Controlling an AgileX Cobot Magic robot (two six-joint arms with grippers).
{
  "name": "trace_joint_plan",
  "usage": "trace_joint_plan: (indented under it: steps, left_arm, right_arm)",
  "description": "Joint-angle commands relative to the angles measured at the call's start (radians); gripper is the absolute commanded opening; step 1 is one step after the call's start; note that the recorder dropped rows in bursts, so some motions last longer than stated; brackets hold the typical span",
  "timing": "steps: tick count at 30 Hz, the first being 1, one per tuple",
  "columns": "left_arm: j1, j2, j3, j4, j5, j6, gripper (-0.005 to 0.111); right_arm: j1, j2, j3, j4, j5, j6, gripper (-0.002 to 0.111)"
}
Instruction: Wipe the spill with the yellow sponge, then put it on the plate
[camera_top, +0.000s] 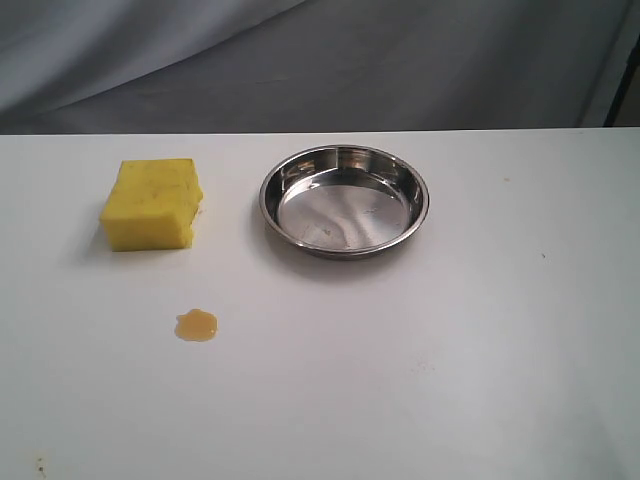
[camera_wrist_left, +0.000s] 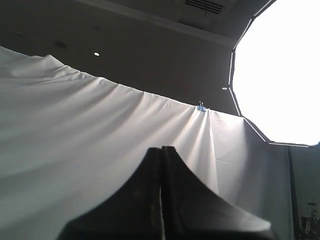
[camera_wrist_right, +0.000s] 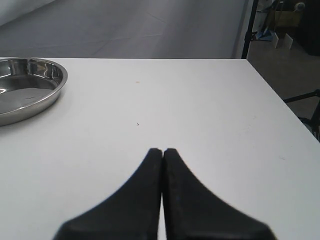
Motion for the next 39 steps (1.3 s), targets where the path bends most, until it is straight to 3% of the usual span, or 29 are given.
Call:
trace_joint_plan:
  steps: [1, 8, 13, 30, 33, 36, 39]
  left_arm:
    - [-0.005, -0.003, -0.002, -0.03, -0.006, -0.007, 0.0]
    - [-0.005, -0.003, -0.055, -0.029, 0.006, -0.001, 0.0]
    - [-0.005, 0.086, -0.136, 0.069, 0.005, -0.001, 0.0]
    - [-0.003, 0.779, -0.394, 0.1, 0.011, 0.003, 0.0]
    - [-0.003, 0.899, -0.455, 0.182, 0.082, 0.003, 0.0]
    - [-0.003, 0.984, -0.55, 0.323, 0.261, -0.021, 0.0]
    - [-0.003, 1.028, -0.652, 0.341, 0.497, -0.084, 0.0]
  right_arm:
    - [0.001, -0.005, 0.004, 0.004, -0.004, -0.011, 0.0]
    - [0.001, -0.005, 0.004, 0.004, -0.004, -0.011, 0.0]
    - [0.001, -0.005, 0.004, 0.004, -0.004, -0.011, 0.0]
    - [0.001, -0.005, 0.004, 0.004, -0.004, -0.009, 0.0]
    - [0.001, -0.005, 0.004, 0.004, -0.004, -0.009, 0.0]
    - [0.001, -0.005, 0.004, 0.004, -0.004, -0.009, 0.0]
    - [0.001, -0.005, 0.004, 0.004, -0.004, -0.009, 0.0]
